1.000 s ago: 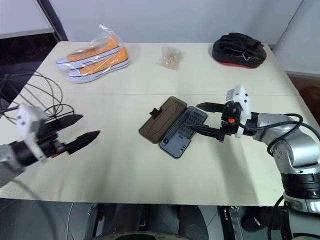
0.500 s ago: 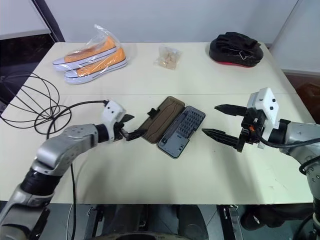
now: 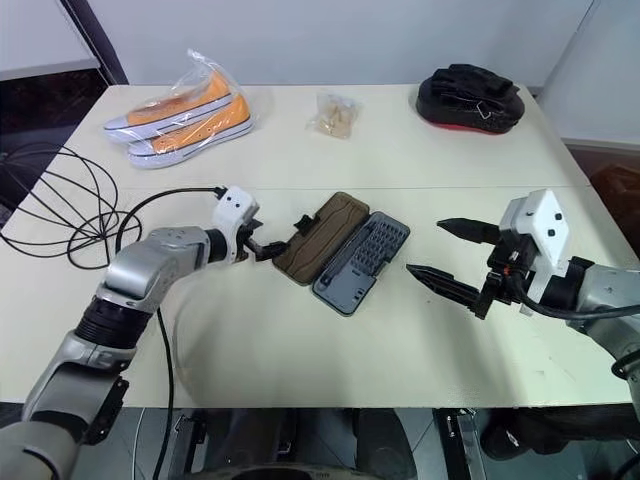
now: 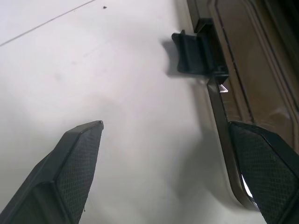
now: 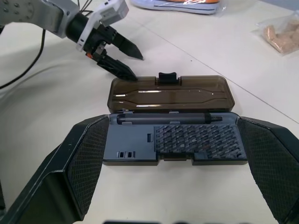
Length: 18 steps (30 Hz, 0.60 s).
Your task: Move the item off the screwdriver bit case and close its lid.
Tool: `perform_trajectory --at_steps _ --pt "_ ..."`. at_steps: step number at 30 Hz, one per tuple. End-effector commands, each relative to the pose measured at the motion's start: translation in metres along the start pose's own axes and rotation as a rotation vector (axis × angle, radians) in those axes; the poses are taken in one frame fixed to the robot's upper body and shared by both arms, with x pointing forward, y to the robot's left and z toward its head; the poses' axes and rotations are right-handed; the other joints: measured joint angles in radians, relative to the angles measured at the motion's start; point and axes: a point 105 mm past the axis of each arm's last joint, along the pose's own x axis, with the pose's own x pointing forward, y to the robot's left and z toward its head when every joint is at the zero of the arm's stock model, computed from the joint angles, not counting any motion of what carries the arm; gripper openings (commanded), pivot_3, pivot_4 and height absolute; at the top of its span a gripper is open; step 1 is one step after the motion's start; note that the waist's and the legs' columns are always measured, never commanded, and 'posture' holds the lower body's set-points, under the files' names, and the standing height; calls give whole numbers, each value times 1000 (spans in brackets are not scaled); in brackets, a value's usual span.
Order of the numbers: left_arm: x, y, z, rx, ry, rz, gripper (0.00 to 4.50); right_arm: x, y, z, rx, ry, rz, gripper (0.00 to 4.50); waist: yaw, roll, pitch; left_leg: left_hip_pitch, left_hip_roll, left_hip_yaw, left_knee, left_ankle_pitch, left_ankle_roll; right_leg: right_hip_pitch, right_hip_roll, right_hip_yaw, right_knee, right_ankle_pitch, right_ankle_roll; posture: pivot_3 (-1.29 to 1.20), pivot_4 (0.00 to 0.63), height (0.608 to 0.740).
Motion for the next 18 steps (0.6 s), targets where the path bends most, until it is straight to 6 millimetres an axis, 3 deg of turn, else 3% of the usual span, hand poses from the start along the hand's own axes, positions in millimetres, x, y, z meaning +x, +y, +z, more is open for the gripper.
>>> perform_trajectory --at_steps 1,8,9,11,18 --pt "1 -21 10 -1 -2 -62 4456 1 3 10 -28 -38 7 4500 1 0 0 0 0 0 0 0 0 0 0 0 0 0 0 0 150 740" --pt "3 -31 -3 -6 43 -31 4456 1 3 9 -20 -39 5 4500 -3 0 0 0 0 0 0 0 0 0 0 0 1 0 0 0 150 740" --pt "5 -30 -5 -11 52 -14 4220 1 3 8 -21 -36 6 4500 -2 0 0 0 0 0 0 0 0 0 0 0 1 0 0 0 150 740" --pt "6 -28 -8 -31 50 2 3622 1 3 6 -26 -30 7 4500 -1 0 0 0 0 0 1 0 0 0 0 0 1 0 0 0 150 740" --pt "8 -20 -13 -47 67 44 55 0 2 8 -32 -34 2 4500 -1 0 -1 1 0 -1 1 0 0 1 0 0 1 0 0 0 150 740"
